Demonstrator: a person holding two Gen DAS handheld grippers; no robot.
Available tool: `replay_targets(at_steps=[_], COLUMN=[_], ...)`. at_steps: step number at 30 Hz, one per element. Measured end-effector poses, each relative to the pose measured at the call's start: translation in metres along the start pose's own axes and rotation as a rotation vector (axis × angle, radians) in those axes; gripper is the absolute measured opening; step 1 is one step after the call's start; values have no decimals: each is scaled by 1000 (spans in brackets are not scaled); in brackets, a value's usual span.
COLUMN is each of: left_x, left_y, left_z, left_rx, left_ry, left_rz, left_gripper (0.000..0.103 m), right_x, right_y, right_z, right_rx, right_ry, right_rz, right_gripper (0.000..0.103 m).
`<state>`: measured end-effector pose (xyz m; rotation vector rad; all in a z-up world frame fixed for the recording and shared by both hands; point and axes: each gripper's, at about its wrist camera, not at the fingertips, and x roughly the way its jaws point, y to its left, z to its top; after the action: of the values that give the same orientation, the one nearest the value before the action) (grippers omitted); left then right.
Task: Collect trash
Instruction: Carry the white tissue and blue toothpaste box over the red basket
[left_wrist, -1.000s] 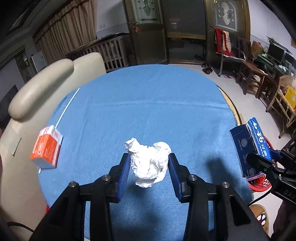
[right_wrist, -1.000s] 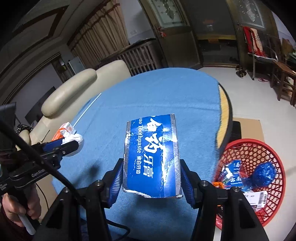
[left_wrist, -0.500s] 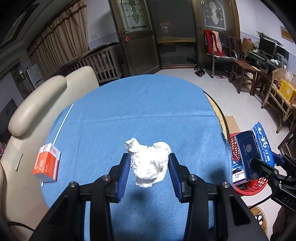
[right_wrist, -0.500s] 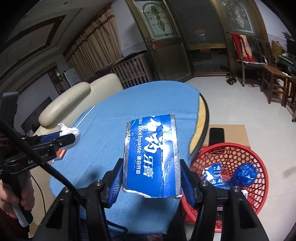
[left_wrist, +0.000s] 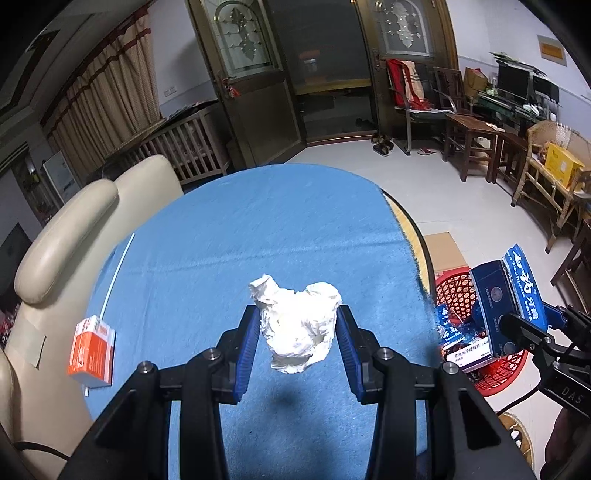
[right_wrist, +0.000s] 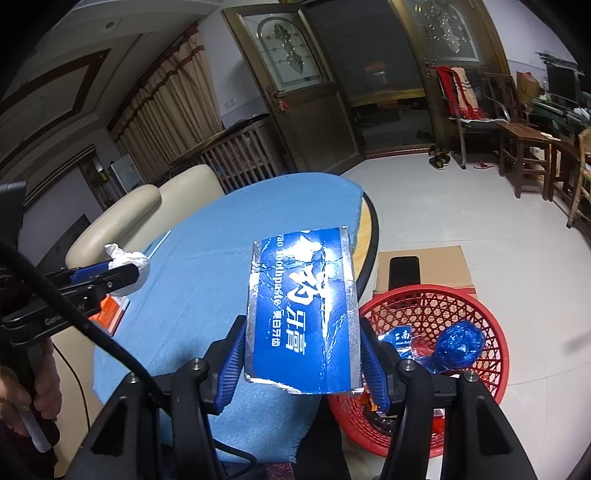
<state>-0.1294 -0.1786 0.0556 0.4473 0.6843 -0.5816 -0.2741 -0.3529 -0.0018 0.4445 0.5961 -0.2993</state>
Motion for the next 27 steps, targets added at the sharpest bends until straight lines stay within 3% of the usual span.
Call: replay_targets(at_steps=[27], left_x=[-4], left_y=[-47], left_z=[16], left_rx=[123], left_ry=[-3], left_rz=[-34], left_gripper=[44], right_x=[-14], right_y=[-29], right_z=[7], right_rx=[87], right_ry=[-26], right_rz=[-24], right_gripper=[60])
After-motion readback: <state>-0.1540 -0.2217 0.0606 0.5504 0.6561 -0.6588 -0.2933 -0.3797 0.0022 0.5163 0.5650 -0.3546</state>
